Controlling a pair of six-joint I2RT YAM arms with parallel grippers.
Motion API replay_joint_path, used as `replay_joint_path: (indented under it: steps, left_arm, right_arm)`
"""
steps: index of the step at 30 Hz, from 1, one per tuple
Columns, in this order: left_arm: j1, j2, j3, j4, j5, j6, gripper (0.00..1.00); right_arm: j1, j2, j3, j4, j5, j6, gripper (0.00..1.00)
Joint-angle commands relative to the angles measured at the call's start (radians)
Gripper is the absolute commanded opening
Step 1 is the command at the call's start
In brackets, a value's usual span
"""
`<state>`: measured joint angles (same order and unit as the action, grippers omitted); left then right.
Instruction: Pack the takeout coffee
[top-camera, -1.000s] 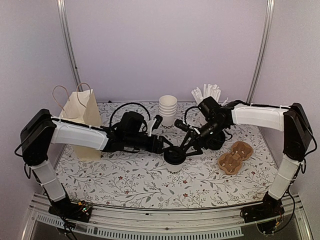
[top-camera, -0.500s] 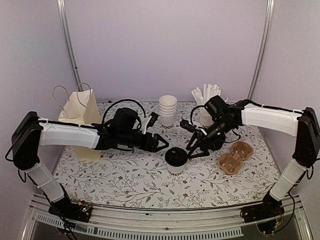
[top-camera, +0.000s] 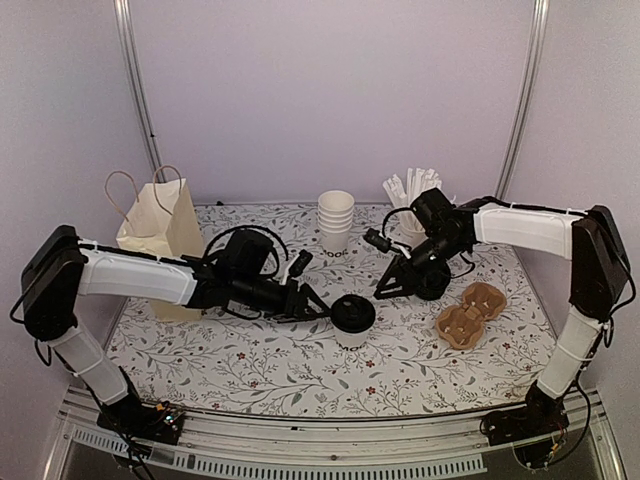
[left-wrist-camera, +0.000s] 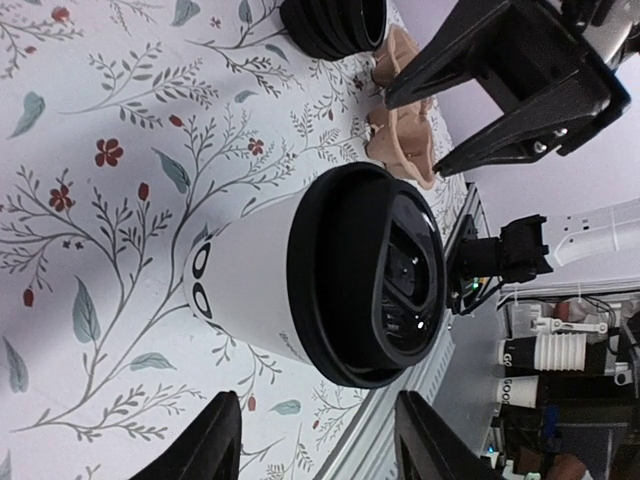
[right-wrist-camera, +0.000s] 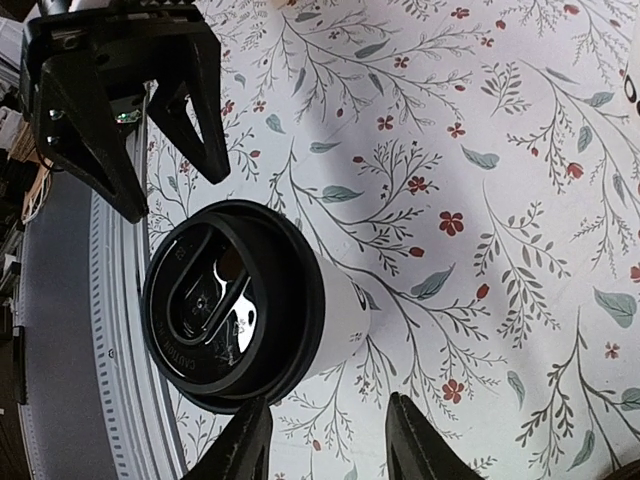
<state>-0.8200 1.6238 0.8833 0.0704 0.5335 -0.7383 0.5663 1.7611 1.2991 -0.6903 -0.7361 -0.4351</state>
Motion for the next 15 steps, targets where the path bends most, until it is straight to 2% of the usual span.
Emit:
replay_joint_path:
  steps: [1,9,15]
  left_arm:
    - [0.010,0.038,-0.010,0.082,0.071,-0.061,0.53]
    - [0.010,0.084,0.013,0.107,0.091,-0.056,0.51]
    - [0.010,0.108,0.014,0.108,0.095,-0.046,0.49]
  right_arm:
    - [0.001,0.035,0.014,-0.013,-0.033,0.027,0.41]
    - [0.001,0.053,0.015,-0.027,-0.109,0.013,0.43]
    - [0.003,0.062,0.017,-0.044,-0.201,0.003,0.54]
